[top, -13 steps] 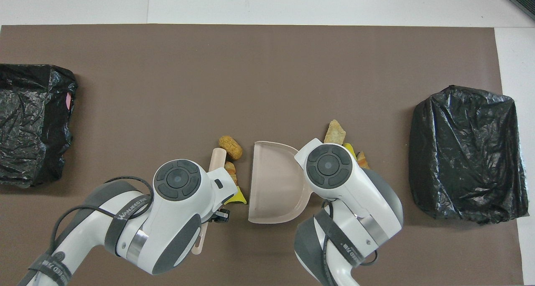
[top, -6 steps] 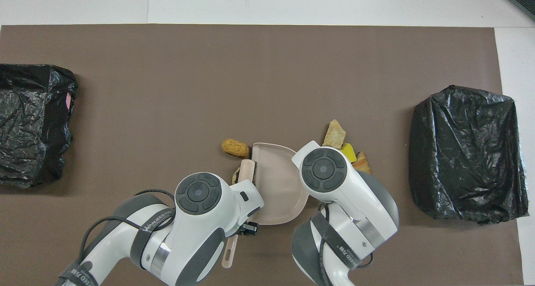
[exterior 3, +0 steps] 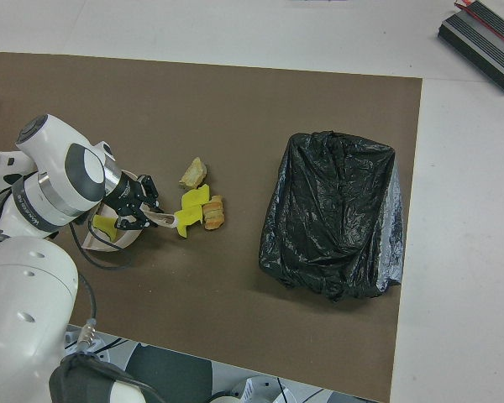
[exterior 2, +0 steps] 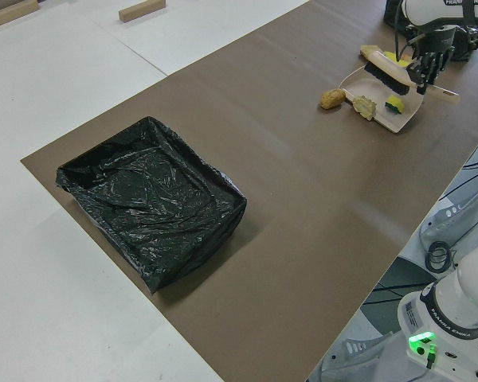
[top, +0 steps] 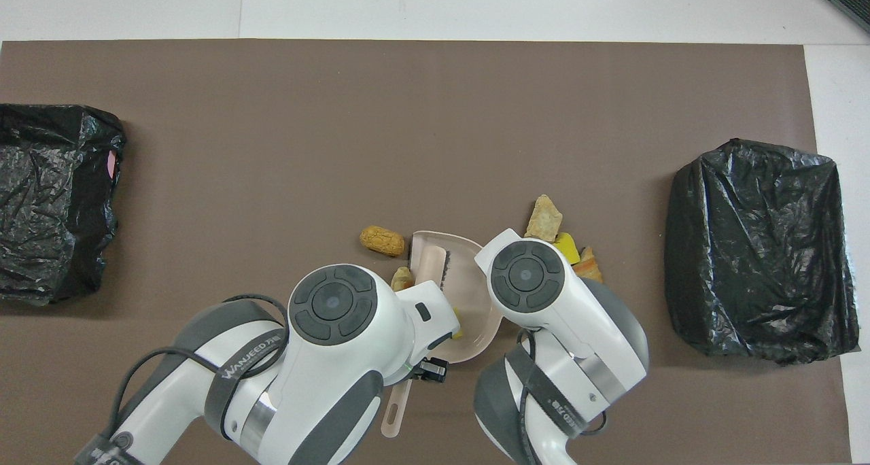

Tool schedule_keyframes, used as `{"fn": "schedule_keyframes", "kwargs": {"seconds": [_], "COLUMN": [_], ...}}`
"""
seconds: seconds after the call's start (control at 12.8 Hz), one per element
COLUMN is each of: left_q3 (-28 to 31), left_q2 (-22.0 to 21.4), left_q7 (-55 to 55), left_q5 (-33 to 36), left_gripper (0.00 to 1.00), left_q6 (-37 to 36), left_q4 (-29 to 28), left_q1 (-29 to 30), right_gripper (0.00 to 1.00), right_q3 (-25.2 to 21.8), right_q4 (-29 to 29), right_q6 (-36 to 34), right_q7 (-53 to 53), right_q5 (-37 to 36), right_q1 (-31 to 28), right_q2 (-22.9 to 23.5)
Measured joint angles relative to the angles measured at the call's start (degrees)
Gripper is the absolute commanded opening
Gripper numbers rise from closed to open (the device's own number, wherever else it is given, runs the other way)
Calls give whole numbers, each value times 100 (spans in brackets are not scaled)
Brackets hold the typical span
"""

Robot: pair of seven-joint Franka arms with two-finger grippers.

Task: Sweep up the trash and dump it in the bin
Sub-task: 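Sweep more bread and sponge pieces into the dustpan with the left gripper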

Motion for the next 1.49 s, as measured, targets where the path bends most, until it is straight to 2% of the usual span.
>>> {"fn": "schedule_keyframes", "kwargs": {"seconds": [0.31,0.55,0.78,0.94,1.17,1.49], "left_q3": [79,106,132,130,117,-27], "left_q2": [32,151,408,568,745,545], "left_q7": [36,965,1416,1535,1640,1562], "left_q5": [7,104,846,975,989,984], "left_gripper": [0,0,0,0,0,0], "left_q6": [-4,-5,-11,-20,25,109], "left_q4": [151,150,144,99,-254,-695], "left_q1": [239,872,1323,1511,1588,1405], "right_gripper": [0,0,0,0,0,0], "right_q3": [0,0,0,0,0,0], "right_q4": [0,0,-73,-100,-112,-115], "right_q6": [0,1,44,64,74,76], "right_q7": [0,1,101,146,147,148], "right_q5": [0,0,0,0,0,0], "right_q1": [0,0,1,1,2,2], "right_q2": [0,0,0,0,0,0]}}
